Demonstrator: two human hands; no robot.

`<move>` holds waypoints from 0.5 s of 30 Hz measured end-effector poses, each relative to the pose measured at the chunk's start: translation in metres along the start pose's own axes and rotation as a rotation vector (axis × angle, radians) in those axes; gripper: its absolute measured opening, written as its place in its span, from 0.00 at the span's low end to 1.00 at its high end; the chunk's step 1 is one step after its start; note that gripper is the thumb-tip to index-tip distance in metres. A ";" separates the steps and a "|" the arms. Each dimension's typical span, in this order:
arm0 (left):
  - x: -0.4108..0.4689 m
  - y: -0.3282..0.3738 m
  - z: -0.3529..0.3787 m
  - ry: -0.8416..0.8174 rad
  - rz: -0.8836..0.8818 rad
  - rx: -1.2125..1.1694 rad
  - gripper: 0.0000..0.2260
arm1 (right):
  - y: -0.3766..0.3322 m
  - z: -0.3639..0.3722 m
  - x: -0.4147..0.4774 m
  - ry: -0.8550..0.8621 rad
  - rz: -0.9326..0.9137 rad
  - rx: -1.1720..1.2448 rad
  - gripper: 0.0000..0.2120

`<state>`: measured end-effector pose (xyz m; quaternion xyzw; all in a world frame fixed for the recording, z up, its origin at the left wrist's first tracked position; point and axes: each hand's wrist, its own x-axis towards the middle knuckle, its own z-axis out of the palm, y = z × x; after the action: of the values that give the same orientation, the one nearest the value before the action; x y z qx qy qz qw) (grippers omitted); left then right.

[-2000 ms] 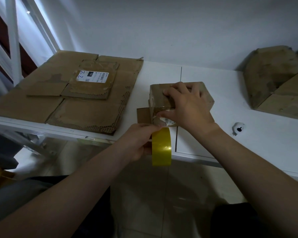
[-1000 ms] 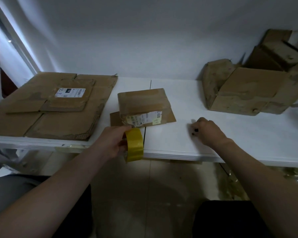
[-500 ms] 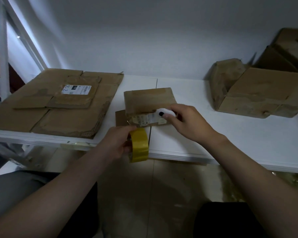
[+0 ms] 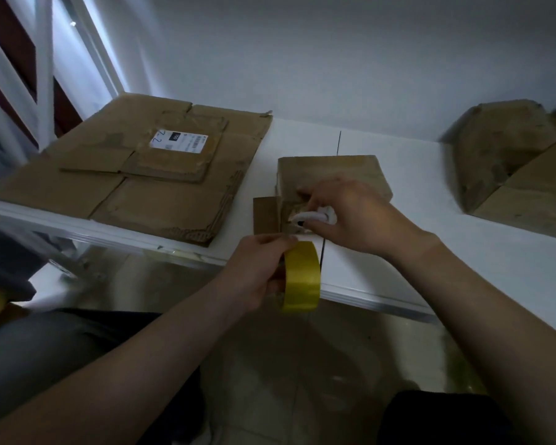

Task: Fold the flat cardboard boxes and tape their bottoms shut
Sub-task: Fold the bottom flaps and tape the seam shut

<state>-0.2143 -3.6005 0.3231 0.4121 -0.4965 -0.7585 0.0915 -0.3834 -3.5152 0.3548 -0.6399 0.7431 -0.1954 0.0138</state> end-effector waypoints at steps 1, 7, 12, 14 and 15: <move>0.001 -0.001 -0.001 0.000 -0.001 0.000 0.14 | -0.001 -0.002 0.002 -0.017 -0.010 -0.012 0.11; 0.004 -0.004 -0.003 -0.003 0.005 0.003 0.14 | -0.007 -0.006 0.016 -0.060 -0.018 -0.086 0.12; 0.004 -0.004 -0.002 -0.004 -0.002 0.000 0.17 | -0.025 -0.004 0.022 -0.108 0.000 -0.230 0.10; 0.003 -0.003 -0.001 -0.005 -0.009 -0.003 0.17 | -0.031 -0.002 0.023 -0.177 0.032 -0.329 0.10; 0.003 -0.003 0.000 -0.006 -0.012 -0.002 0.17 | -0.033 0.000 0.024 -0.195 0.044 -0.373 0.11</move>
<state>-0.2155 -3.6012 0.3193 0.4128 -0.4934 -0.7608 0.0858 -0.3562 -3.5414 0.3707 -0.6309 0.7753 0.0088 -0.0287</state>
